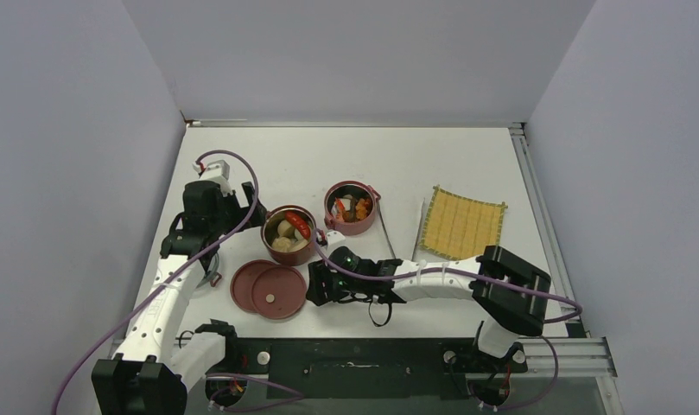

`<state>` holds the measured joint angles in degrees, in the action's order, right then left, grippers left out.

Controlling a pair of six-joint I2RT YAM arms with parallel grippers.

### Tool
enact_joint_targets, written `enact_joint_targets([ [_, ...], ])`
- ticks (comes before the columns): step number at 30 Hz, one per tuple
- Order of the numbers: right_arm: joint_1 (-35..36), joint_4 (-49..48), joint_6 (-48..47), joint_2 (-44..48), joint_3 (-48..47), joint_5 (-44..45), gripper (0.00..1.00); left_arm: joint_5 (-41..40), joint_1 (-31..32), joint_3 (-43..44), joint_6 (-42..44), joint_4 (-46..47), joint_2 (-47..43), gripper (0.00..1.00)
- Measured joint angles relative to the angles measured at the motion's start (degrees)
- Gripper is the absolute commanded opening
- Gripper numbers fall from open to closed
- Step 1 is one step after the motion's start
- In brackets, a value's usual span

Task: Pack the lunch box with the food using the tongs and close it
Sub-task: Pick up the box lid from the center of the board.

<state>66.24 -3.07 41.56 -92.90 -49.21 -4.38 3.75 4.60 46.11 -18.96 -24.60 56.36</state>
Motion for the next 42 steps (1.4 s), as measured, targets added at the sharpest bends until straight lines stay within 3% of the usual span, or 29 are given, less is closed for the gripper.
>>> enact_joint_targets([
  [13,0.2,-5.97,9.49,-7.61,-1.49,-1.07,0.4,0.9,0.0,0.0,-0.11,-0.02,0.02,0.96],
  [29,0.17,-11.58,20.92,-13.27,-2.64,-1.88,0.33,2.01,0.0,0.0,-0.15,0.0,0.0,0.96],
  [34,0.17,-11.1,23.37,-13.49,-2.67,-1.36,0.2,2.34,0.0,0.0,-0.17,0.0,0.0,0.96],
  [42,0.2,-7.56,25.49,-12.48,-2.64,1.6,0.13,2.91,0.0,0.0,-0.24,0.0,0.0,0.96],
])
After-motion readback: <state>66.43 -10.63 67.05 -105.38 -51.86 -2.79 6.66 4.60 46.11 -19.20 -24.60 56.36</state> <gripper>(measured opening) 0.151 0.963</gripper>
